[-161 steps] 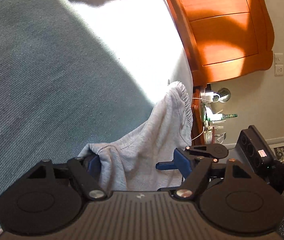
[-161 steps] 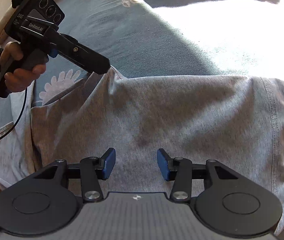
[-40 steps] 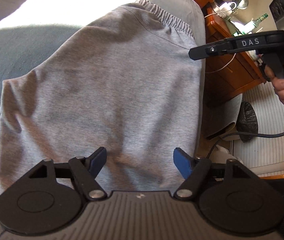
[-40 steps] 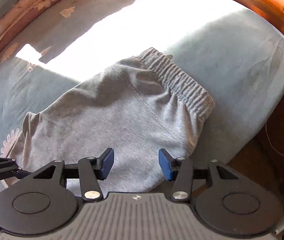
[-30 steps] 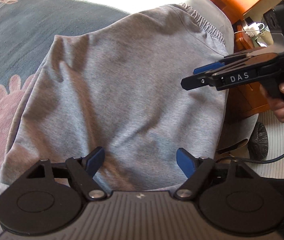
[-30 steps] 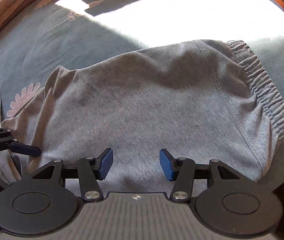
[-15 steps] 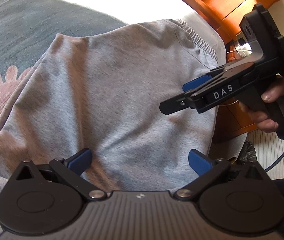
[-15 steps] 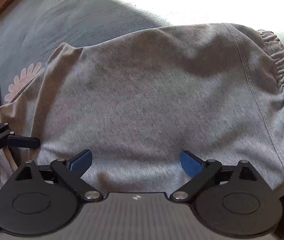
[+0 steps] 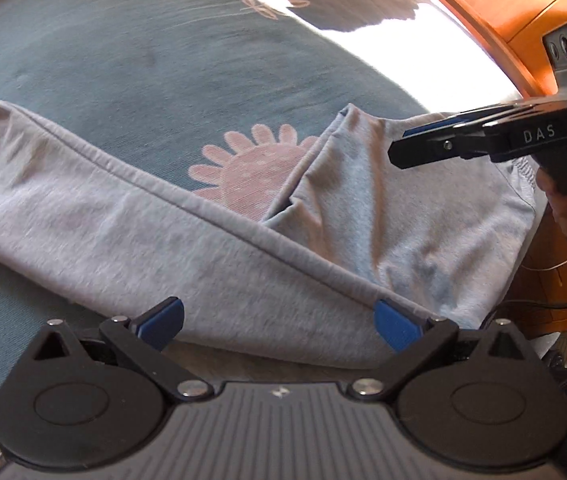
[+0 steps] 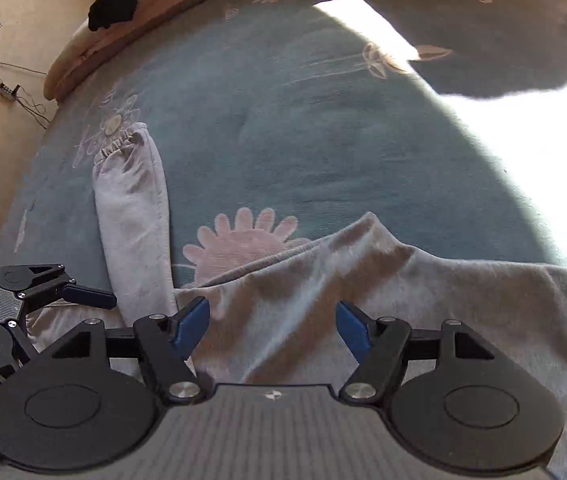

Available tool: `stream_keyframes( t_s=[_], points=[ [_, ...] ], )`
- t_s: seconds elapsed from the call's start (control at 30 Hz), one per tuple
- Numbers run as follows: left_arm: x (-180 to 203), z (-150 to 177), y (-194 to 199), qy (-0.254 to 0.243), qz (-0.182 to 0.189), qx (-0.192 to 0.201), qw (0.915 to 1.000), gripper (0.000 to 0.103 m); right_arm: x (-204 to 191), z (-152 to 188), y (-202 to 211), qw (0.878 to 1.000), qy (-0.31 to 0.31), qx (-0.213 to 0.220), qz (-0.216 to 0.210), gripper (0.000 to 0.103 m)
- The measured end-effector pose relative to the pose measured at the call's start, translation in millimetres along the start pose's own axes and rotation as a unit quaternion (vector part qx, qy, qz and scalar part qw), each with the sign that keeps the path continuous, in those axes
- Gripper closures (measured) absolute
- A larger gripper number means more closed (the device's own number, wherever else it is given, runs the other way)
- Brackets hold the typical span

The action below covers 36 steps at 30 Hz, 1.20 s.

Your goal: Fold clothes

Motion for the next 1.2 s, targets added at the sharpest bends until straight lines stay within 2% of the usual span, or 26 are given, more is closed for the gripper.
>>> stream_keyframes(
  t_s=[0.07,0.17,0.3,0.33,0.37,0.43,0.57,0.63,0.73,0.77,0.9,1.0,1.07,1.2],
  points=[
    [-19.4,11.0,7.3,0.033,-0.025,0.004,0.9991,0.002,-22.0,-15.2,-31.7,0.999,0.012,-0.007,-0.047,0.03],
    [-41.8,26.4,14.9,0.084,-0.047,0.012,0.9952,0.002,-42.2,-25.1,-86.2,0.996,0.011,-0.041,-0.079,0.033],
    [-60.3,44.7,23.8,0.137,-0.053,0.035,0.9885,0.002,-53.5,-23.0,-127.6,0.991,-0.008,-0.09,-0.102,0.049],
    [-63.7,48.9,25.2,0.147,-0.052,0.039,0.987,0.002,-56.7,-22.8,-131.7,0.99,-0.005,-0.096,-0.103,0.05],
    [-67.3,53.3,26.6,0.157,-0.051,0.043,0.9854,0.002,-61.3,-22.3,-134.1,0.99,0.007,-0.1,-0.099,0.057],
    [-75.6,62.9,31.1,0.177,-0.057,0.051,0.9813,0.002,-70.4,-21.6,-137.1,0.99,0.034,-0.106,-0.083,0.084],
    [-91.8,79.4,42.7,0.222,-0.053,0.069,0.9712,0.002,-85.9,-23.3,-124.6,0.991,0.056,-0.1,-0.073,0.091],
    [-99.7,85.6,47.7,0.248,-0.043,0.077,0.9648,0.002,-99.0,-24.3,-110.0,0.989,0.066,-0.095,-0.09,0.092],
    [-112.5,95.7,55.8,0.298,-0.002,0.096,0.9496,0.002,-125.4,-21.5,-89.5,0.984,0.086,-0.094,-0.123,0.096],
    [-117.7,99.7,59.6,0.322,0.016,0.108,0.9405,0.002,-136.0,-17.5,-85.6,0.981,0.096,-0.099,-0.136,0.096],
    [-143.2,115.1,75.1,0.416,0.07,0.158,0.8928,0.002,-174.8,6.6,-78.7,0.967,0.132,-0.127,-0.179,0.096],
    [-156.6,122.6,82.4,0.453,0.1,0.186,0.8661,0.002,-196.2,30.7,-81.1,0.954,0.148,-0.158,-0.206,0.096],
    [-160.3,125.3,82.9,0.46,0.114,0.191,0.8596,0.002,-205.1,45.9,-83.9,0.945,0.157,-0.18,-0.223,0.096],
    [-160.4,127.7,66.8,0.459,0.123,0.166,0.8642,0.002,-214.1,76.4,-93.5,0.924,0.168,-0.233,-0.253,0.095]
  ],
)
Point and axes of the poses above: each gripper's, at about its wrist camera, not at the fingertips, and y roughly against the way its jaws point, x to its right, z to its underside, the point moved 4 cm from there along -y, roughly the way its jaws point, and after that the axes turned 4 degrees about x, right-handed, at the moved point
